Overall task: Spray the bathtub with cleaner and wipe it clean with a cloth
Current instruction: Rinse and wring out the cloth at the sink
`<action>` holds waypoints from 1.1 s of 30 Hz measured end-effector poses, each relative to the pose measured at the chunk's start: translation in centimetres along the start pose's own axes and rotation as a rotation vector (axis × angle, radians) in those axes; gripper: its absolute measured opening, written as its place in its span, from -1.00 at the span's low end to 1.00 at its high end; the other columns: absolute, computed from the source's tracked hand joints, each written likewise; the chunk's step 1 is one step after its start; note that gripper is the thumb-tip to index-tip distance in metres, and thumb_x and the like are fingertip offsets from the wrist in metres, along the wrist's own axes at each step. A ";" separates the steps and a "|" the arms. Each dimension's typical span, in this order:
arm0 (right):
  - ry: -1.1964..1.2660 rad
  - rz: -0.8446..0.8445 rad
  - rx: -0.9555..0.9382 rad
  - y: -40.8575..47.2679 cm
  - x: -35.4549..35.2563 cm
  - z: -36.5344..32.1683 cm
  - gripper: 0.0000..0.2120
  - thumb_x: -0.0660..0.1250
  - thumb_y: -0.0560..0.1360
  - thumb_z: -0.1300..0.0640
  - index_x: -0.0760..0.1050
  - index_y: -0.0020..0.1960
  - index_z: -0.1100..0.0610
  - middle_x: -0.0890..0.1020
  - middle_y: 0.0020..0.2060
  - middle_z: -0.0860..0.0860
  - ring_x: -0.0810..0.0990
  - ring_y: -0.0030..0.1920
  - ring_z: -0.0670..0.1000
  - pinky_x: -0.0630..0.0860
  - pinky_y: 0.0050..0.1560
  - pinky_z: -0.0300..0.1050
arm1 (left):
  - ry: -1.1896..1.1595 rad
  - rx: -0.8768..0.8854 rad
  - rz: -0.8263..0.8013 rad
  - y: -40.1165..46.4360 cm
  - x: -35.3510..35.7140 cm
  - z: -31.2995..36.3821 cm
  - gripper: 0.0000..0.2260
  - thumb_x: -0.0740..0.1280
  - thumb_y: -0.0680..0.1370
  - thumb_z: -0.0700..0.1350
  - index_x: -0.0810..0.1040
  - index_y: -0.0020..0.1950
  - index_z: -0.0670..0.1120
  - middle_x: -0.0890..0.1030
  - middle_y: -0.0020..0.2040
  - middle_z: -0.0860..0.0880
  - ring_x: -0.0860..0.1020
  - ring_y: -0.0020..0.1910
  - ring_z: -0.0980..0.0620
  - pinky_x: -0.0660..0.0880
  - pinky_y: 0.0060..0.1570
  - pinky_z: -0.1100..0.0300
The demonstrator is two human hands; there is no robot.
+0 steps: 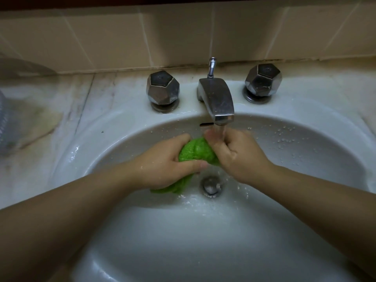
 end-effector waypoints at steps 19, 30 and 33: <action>0.229 0.064 0.490 -0.5 -3.6 1.1 -0.61 0.12 0.61 0.05 0.47 -0.28 0.24 0.53 -0.35 0.09 0.45 -0.26 0.08 0.35 -0.21 -0.02 | -0.428 -0.003 0.032 1.6 2.4 2.3 -0.50 0.54 0.49 -0.25 0.51 0.29 0.17 0.72 -0.12 0.01 0.71 -0.27 -0.01 0.65 -0.31 0.07; -0.080 0.025 0.341 -0.9 -6.5 2.4 -0.64 0.18 0.62 0.05 0.34 -0.33 0.15 0.46 -0.39 0.02 0.45 -0.29 0.04 0.28 -0.33 -0.05 | 0.041 0.229 0.213 2.9 5.2 4.5 -0.71 0.31 0.45 0.30 0.58 -0.07 0.12 0.61 -0.21 0.10 0.59 -0.22 0.10 0.53 -0.18 0.10; -0.133 -0.027 0.302 -1.5 -6.9 1.8 -0.67 0.22 0.61 0.00 0.41 -0.28 0.12 0.52 -0.35 -0.01 0.51 -0.23 0.01 0.32 -0.29 -0.08 | 0.153 0.225 0.198 1.5 4.4 4.7 -0.76 0.43 0.47 0.23 0.43 -0.15 0.15 0.54 -0.27 0.11 0.55 -0.28 0.03 0.45 -0.30 0.13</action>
Point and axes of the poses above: each hand's wrist, its own y-axis towards the middle knuckle, its own x-axis out of the palm, z = x × y, the point moved 1 cm from there along y, towards the middle knuckle
